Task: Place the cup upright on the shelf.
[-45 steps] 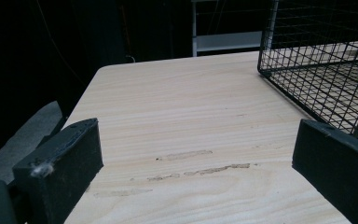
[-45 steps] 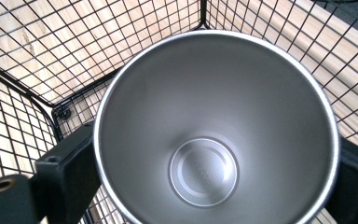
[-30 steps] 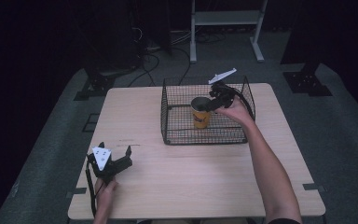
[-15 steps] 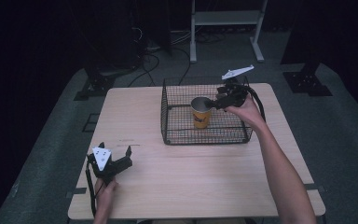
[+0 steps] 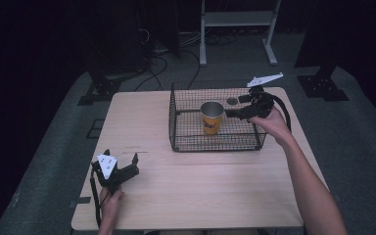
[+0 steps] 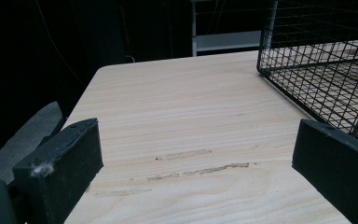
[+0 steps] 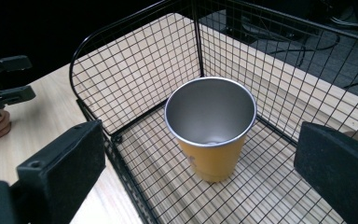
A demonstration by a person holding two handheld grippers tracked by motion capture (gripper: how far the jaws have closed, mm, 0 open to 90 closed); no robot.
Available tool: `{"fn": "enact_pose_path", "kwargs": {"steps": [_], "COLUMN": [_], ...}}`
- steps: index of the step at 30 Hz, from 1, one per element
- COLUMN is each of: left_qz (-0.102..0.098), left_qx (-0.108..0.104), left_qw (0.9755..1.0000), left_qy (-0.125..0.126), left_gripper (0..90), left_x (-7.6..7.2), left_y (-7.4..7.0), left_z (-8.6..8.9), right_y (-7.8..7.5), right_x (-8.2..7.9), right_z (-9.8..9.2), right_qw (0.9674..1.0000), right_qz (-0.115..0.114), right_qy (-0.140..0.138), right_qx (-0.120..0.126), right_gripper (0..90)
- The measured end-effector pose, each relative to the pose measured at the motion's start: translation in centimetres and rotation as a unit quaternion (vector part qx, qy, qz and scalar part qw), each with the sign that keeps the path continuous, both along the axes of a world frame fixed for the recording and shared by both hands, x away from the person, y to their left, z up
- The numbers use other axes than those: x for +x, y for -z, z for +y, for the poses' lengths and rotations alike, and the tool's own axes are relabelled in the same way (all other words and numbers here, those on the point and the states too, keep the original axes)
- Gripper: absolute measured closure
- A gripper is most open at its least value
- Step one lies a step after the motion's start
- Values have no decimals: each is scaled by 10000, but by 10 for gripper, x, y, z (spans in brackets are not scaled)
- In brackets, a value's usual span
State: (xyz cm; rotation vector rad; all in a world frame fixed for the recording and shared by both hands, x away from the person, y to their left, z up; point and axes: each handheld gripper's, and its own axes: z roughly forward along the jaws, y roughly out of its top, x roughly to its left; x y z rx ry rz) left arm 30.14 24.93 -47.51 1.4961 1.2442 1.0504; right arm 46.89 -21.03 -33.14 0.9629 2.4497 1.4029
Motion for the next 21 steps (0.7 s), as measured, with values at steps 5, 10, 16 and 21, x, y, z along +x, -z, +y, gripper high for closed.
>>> {"fn": "enact_pose_path", "kwargs": {"steps": [5, 10, 16, 21], "left_qz": [5, 6, 4, 5], "left_qx": [12, 10, 15, 17], "left_qw": [10000, 10000, 10000, 10000], "left_qy": [6, 7, 10, 10], "left_gripper": [8, 8, 8, 8], "left_x": [0, 0, 0, 0], "left_y": [0, 0, 0, 0], "left_z": [0, 0, 0, 0], "right_y": [2, 7, 14, 18], "right_x": [-8, -14, -22, -30], "right_z": [-1, -2, -2, -2], "right_qw": [10000, 10000, 9999, 9998], "right_qz": [35, 67, 88, 87], "right_qy": [7, -49, -114, -188], "right_qx": [9, 44, 53, 59], "right_gripper": [15, 17, 18, 18]}}
